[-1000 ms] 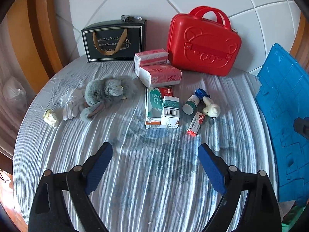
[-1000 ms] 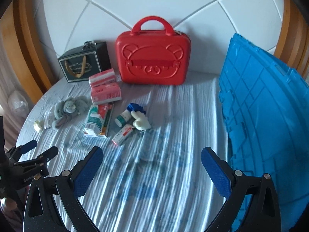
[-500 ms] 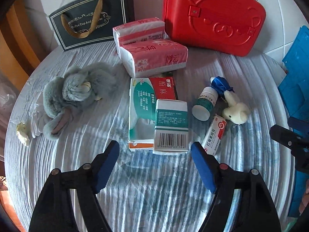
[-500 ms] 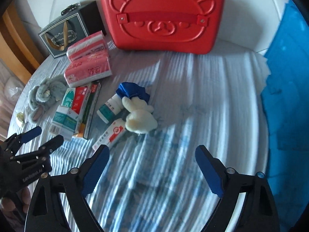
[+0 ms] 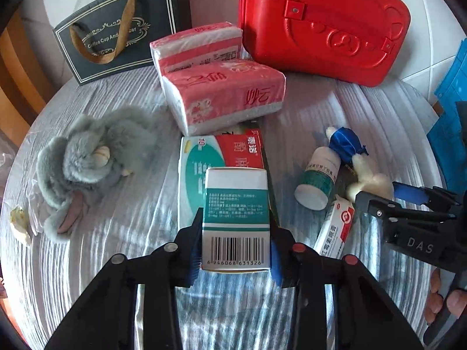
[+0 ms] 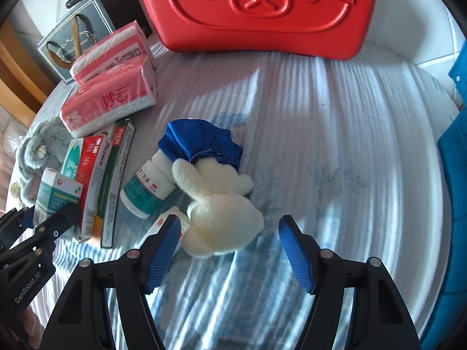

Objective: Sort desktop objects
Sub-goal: 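Grasp the white-green medicine box with the left tool while the right tool grasps the white plush bunny, then carry the medicine box and white bunny over the blue crate with both tools, then open both tools to drop the box and bunny into the crate, then withdraw both tools from the crate back over the bed items, then grasp the red-green medicine box with the left tool while the right tool grasps the white pill bottle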

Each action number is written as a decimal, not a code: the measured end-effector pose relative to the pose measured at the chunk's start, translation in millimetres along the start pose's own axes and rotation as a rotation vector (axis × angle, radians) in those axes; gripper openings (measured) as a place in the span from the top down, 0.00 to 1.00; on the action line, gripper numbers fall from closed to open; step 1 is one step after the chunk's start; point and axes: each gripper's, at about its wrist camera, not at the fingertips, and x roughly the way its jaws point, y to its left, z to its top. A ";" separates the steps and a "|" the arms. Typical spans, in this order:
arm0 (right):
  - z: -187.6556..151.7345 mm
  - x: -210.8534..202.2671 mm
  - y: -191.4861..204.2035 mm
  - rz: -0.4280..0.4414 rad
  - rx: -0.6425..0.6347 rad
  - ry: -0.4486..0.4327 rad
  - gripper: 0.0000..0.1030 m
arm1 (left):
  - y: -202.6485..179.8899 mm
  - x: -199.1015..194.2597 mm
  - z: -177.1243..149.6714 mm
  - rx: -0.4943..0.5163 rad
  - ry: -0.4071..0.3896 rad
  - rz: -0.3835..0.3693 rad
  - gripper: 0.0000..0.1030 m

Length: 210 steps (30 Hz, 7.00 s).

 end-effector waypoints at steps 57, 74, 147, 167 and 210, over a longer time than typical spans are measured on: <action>-276.9 -478.1 -102.0 -0.219 0.096 -0.772 0.57 | -262.8 -378.9 -149.7 0.292 -0.588 -0.253 0.66; -298.3 -477.1 -379.8 -0.264 0.154 -0.602 0.57 | -523.4 -358.8 -168.8 0.339 -0.369 -0.108 0.66; -222.2 -377.3 34.9 -0.068 -0.036 -0.570 0.00 | 20.4 -319.9 -180.1 -0.084 -0.343 0.042 0.26; -97.5 -175.7 60.2 -0.117 0.024 -0.218 0.00 | 72.0 -148.9 -74.8 -0.089 -0.105 0.010 0.26; 17.9 11.5 63.3 0.055 0.059 0.016 0.64 | 14.2 32.2 22.5 0.036 -0.021 -0.042 0.29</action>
